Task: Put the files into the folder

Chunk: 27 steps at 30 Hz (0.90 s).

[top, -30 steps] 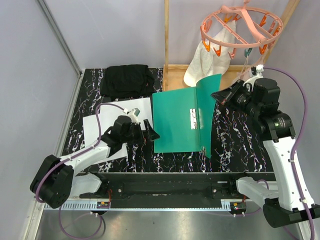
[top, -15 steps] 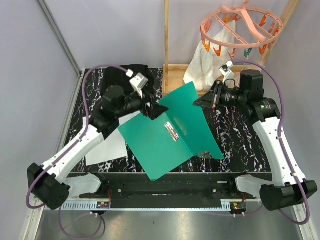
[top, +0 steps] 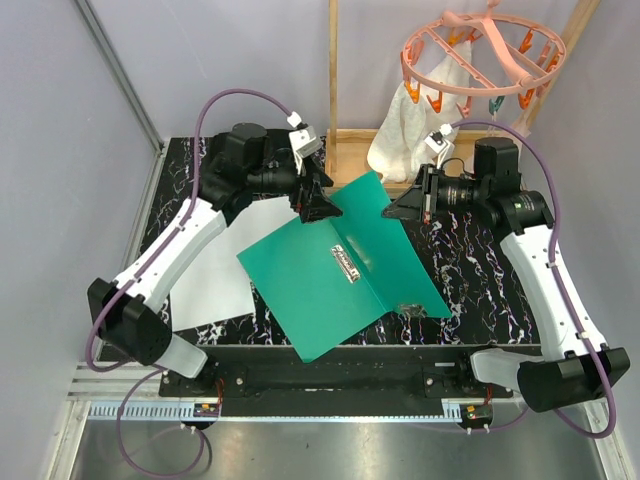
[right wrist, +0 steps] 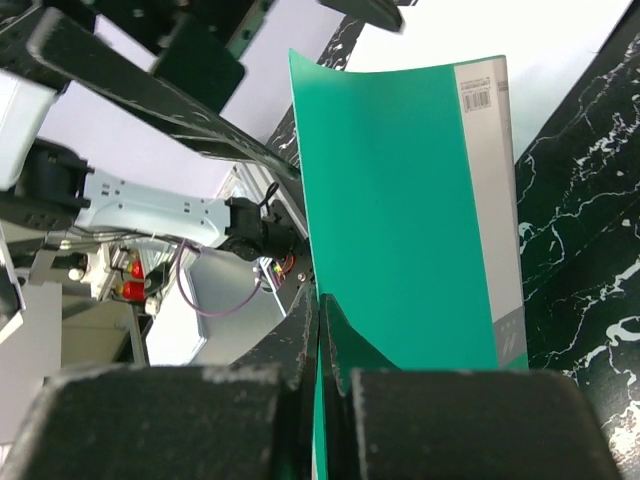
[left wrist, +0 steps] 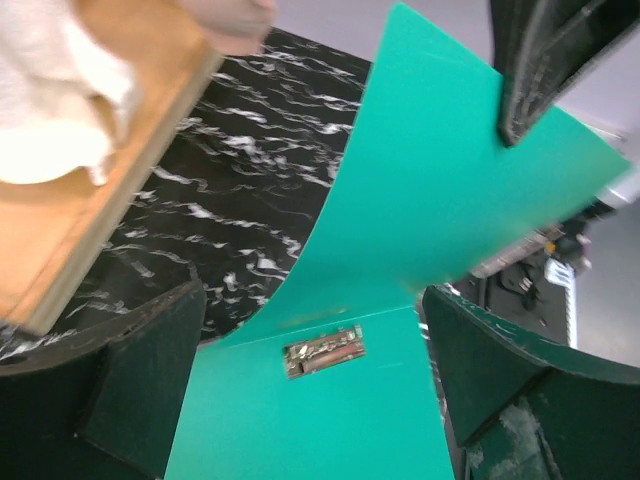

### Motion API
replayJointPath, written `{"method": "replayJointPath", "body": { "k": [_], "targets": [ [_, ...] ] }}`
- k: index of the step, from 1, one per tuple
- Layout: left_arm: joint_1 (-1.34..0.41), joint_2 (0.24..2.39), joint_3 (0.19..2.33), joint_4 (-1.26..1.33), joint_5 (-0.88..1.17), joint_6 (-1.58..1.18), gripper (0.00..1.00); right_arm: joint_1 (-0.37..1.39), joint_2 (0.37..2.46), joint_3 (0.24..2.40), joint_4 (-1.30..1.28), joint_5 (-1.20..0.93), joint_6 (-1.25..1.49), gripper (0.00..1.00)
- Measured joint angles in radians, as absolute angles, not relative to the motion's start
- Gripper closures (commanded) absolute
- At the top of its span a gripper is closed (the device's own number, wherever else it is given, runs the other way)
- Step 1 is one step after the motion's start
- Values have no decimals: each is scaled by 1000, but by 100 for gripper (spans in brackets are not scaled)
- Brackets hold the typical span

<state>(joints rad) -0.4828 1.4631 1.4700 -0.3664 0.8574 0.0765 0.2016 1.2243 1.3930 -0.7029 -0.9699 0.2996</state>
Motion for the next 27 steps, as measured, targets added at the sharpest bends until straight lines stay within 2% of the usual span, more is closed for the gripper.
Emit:
{"method": "replayJointPath", "body": {
  "k": [3,5,6,9,14,16,17,18,19,21,22,23,25,26,27],
  "targets": [
    [-484,1504,1485,-371,940,98,9,202,1227,1393,-702,-989,284,100],
    [-484,1529,1496,-373,996,105,15,202,1230,1393,-702,-993,279,100],
    [-484,1541,1502,-374,1022,107,27,202,1233,1393,-702,-996,276,100],
    [-485,1576,1522,-374,1084,110,47,202,1245,1399,-703,-1012,267,100],
    [-480,1621,1552,-371,1149,116,63,202,1271,1416,-719,-1049,244,100],
    [-478,1633,1565,-372,1168,117,75,202,1287,1431,-729,-1068,235,100],
    [-476,1638,1574,-373,1176,118,81,202,1296,1441,-733,-1073,230,93],
    [-472,1642,1583,-374,1187,119,87,202,1305,1454,-738,-1074,227,81],
    [-466,1646,1594,-379,1200,120,100,200,1314,1472,-744,-1070,221,69],
    [-455,1652,1619,-397,1228,115,100,199,1328,1499,-747,-1036,225,43],
    [-451,1653,1630,-405,1235,109,100,199,1336,1518,-747,-1003,228,33],
    [-446,1653,1639,-412,1234,103,100,199,1342,1534,-749,-958,238,17],
    [-439,1653,1654,-418,1211,79,100,201,1351,1567,-774,-841,257,8],
    [-433,1652,1657,-418,1195,68,100,201,1355,1579,-786,-787,271,1],
    [-425,1651,1658,-418,1165,44,100,202,1364,1607,-820,-680,278,0]
  ]
}}
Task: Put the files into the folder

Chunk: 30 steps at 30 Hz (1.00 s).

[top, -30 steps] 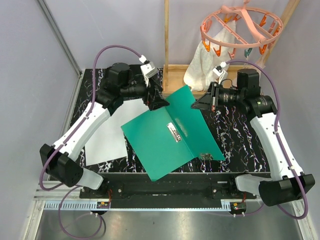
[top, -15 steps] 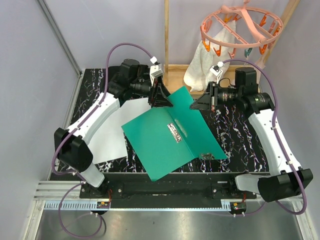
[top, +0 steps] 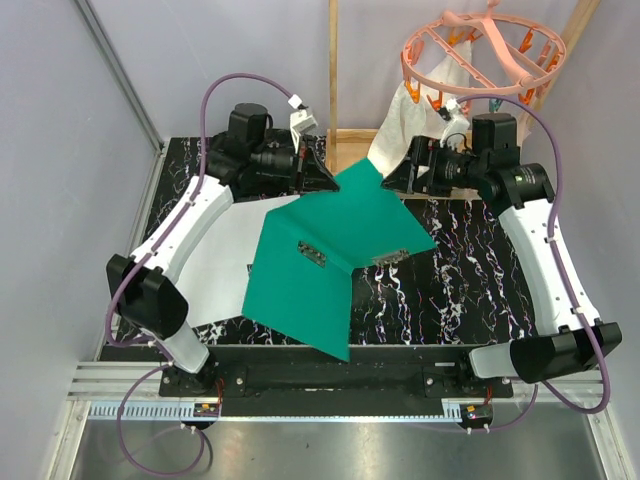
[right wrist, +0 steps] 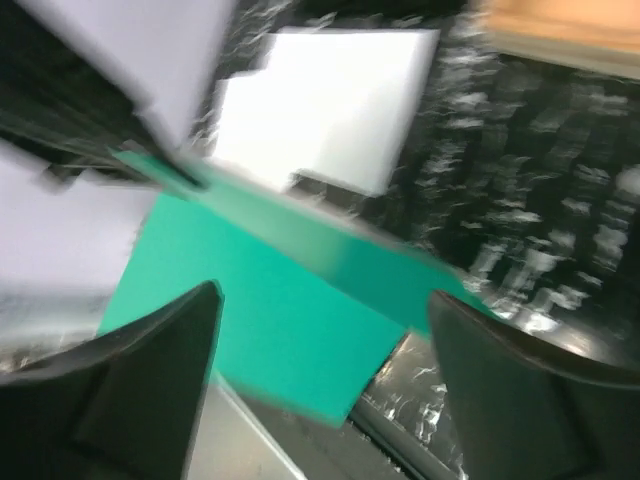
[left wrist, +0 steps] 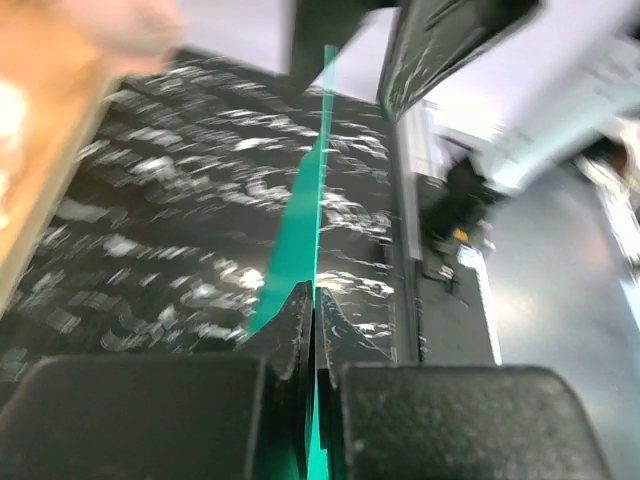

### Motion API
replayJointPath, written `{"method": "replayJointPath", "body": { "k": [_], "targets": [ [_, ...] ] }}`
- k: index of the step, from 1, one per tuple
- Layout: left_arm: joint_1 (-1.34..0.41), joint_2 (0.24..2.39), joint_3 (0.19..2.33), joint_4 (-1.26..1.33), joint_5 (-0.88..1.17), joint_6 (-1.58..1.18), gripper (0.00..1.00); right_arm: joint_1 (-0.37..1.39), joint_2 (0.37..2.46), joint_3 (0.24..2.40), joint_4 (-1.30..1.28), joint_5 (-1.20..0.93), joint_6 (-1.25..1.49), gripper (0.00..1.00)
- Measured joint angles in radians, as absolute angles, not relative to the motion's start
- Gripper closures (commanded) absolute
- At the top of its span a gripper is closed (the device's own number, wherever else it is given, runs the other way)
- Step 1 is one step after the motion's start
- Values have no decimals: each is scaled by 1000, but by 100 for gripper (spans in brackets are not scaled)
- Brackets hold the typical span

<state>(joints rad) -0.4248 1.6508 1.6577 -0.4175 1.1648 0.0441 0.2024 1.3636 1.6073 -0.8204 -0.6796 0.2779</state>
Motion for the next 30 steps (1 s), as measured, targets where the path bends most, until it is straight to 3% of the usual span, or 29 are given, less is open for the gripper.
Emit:
{"method": "replayJointPath", "body": {
  "k": [6,10,16,19,23,30],
  "targets": [
    [-392,1618,1658,-439,822,-173,100,197,1379,1652,-957,-118,318,0],
    [-391,1519,1559,-420,572,-363,100,185,1377,1652,-1005,91,331,0],
    [-398,1148,1114,-214,244,-632,100,214,1336,1546,-987,9,372,0],
    [-439,1015,937,-80,94,-707,100,336,1327,1453,-966,-39,418,0],
    [-540,941,789,70,-99,-733,100,462,1310,1338,-935,-55,502,0],
    [-717,810,528,287,-371,-741,100,455,1121,1119,-929,57,684,0]
  ]
}}
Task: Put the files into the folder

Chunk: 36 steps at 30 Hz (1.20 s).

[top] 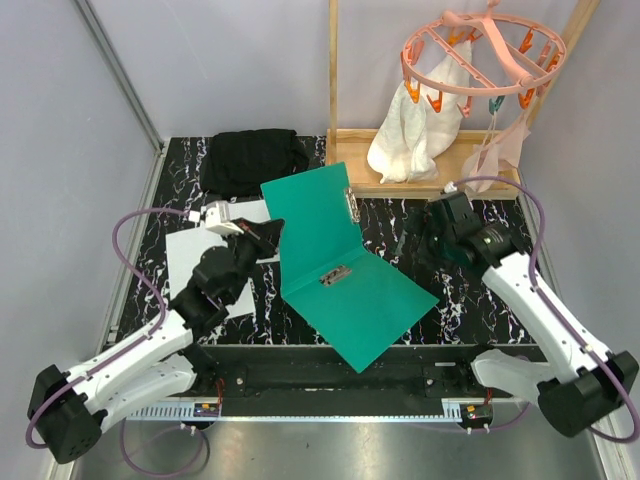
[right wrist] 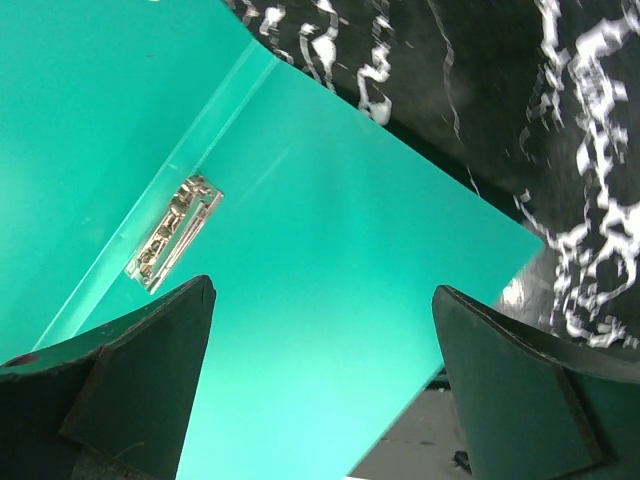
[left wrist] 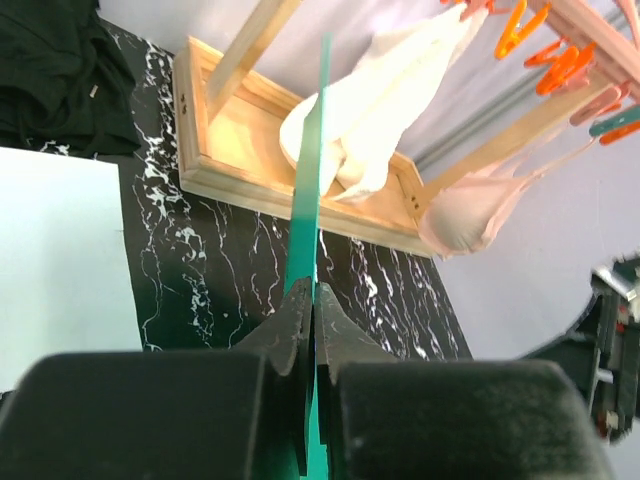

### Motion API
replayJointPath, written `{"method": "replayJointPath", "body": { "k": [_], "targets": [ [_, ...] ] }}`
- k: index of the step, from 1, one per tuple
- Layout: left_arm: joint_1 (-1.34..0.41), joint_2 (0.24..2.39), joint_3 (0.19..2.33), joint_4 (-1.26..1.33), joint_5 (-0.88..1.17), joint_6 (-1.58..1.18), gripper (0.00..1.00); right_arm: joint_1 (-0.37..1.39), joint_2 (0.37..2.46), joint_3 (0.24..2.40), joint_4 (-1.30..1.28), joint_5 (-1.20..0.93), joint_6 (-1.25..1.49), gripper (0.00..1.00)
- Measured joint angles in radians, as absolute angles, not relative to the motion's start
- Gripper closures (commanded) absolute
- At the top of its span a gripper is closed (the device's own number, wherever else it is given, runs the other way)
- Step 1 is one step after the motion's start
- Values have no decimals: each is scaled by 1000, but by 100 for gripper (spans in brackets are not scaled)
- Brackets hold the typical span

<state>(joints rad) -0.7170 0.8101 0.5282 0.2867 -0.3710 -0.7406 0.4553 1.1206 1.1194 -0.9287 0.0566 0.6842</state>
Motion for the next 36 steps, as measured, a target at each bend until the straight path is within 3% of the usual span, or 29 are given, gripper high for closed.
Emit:
{"method": "replayJointPath", "body": {
  "k": [8,22,26,27,33,34,36],
  "targets": [
    [-876,784,463,377,-612,-726,100,455,987,905,-941,117,873,0],
    [-886,775,490,170,-842,-939,100,455,783,551,-746,-22,1151,2],
    [-886,775,495,101,-861,-1007,100,455,717,455,-625,-54,1233,24],
    [-886,775,497,88,-865,-1022,100,455,708,442,-612,-55,1241,43],
    [-886,775,501,12,-868,-1118,100,455,659,415,-520,9,1272,100],
    [-886,775,501,-2,-865,-1131,99,455,657,418,-509,28,1259,100],
    [-886,776,501,-33,-857,-1153,78,455,662,437,-496,67,1226,100]
  ]
}}
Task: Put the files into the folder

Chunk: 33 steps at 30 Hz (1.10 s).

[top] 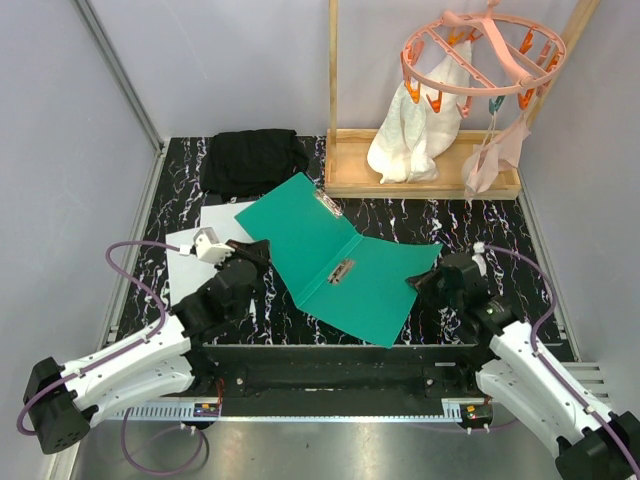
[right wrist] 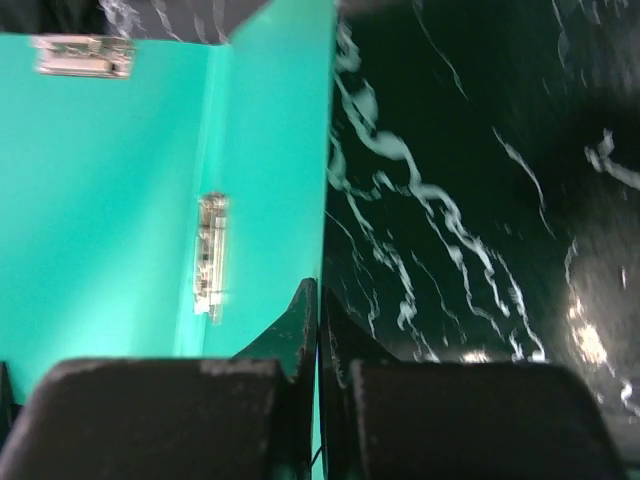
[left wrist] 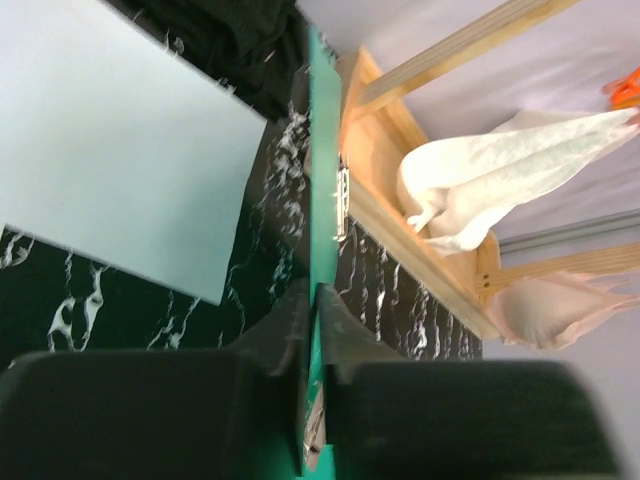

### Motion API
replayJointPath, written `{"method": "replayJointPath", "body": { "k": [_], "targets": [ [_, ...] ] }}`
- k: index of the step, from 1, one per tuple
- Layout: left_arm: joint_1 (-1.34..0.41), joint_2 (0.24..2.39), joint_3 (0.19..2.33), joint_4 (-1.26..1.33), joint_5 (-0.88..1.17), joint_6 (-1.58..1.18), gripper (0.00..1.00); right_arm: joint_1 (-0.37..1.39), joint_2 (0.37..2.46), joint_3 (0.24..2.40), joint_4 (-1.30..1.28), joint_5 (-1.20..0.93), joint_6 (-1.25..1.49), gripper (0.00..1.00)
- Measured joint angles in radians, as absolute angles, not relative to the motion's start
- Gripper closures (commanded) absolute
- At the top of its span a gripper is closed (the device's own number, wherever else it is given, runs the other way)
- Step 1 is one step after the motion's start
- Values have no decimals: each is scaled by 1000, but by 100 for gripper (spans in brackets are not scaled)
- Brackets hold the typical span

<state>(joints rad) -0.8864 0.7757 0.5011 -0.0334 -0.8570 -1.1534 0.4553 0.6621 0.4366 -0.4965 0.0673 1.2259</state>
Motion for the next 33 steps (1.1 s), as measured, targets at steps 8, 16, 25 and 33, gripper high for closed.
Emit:
{"method": "replayJointPath", "body": {
  "k": [8,16,25,33],
  "targets": [
    [-887,735,490,-218,-736,-1189,18,444,830,682,-459,168,853,100],
    [-886,432,481,-433,-588,-1110,15,207,1017,844,-387,-128,466,100],
    [-886,393,485,-395,-473,-913,16,71,1238,923,-426,-456,192,99],
    [-884,1034,745,-226,-318,-763,23,49,1322,955,-502,-351,162,19]
  ]
}}
